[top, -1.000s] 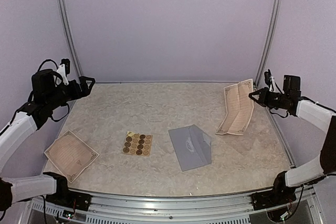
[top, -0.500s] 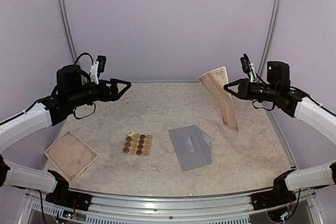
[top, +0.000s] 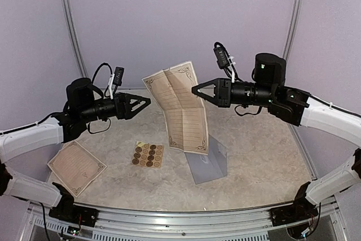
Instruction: Place the letter into the envelope and seal it
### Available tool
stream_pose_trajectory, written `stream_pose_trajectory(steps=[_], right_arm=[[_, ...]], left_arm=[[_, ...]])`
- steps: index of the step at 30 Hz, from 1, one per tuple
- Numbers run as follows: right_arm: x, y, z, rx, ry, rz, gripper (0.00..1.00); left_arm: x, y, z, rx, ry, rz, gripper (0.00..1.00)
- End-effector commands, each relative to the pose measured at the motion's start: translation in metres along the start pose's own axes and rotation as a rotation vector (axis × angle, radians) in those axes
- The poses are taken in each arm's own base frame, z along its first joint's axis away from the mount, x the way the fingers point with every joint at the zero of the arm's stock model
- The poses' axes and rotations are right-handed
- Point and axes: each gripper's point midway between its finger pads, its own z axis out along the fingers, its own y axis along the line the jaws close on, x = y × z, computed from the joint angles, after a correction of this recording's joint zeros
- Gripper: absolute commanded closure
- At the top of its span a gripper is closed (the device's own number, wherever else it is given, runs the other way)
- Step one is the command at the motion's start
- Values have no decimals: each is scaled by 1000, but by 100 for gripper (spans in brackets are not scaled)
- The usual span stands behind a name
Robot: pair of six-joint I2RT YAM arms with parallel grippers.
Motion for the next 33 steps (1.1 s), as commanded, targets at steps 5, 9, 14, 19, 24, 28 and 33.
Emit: stream_pose_trajectory(steps=[5,9,14,19,24,28,33], right_arm=[[-41,63,-13,-190,-190,-83,100],[-44,70,-23,-212,-221,-93,100],[-43,73,-29,-222,-238,-94,100],[-43,78,-35,-243,-244,-95,100],[-41,84,-38,-275,-236,-101,100],[-39,93,-39,-322,-223,-108,100],[-38,93,-39,-330,-220,-108,100]], left_arm=[[-15,-26,-9,83,-52,46,1],[-9,-47,-9,201,-25,61,1],[6,-81,-5,365,31,75,2],[15,-82,2,385,62,54,6],[15,-70,8,329,62,47,3],[15,-62,10,277,56,48,1],[15,-81,4,383,66,58,3]])
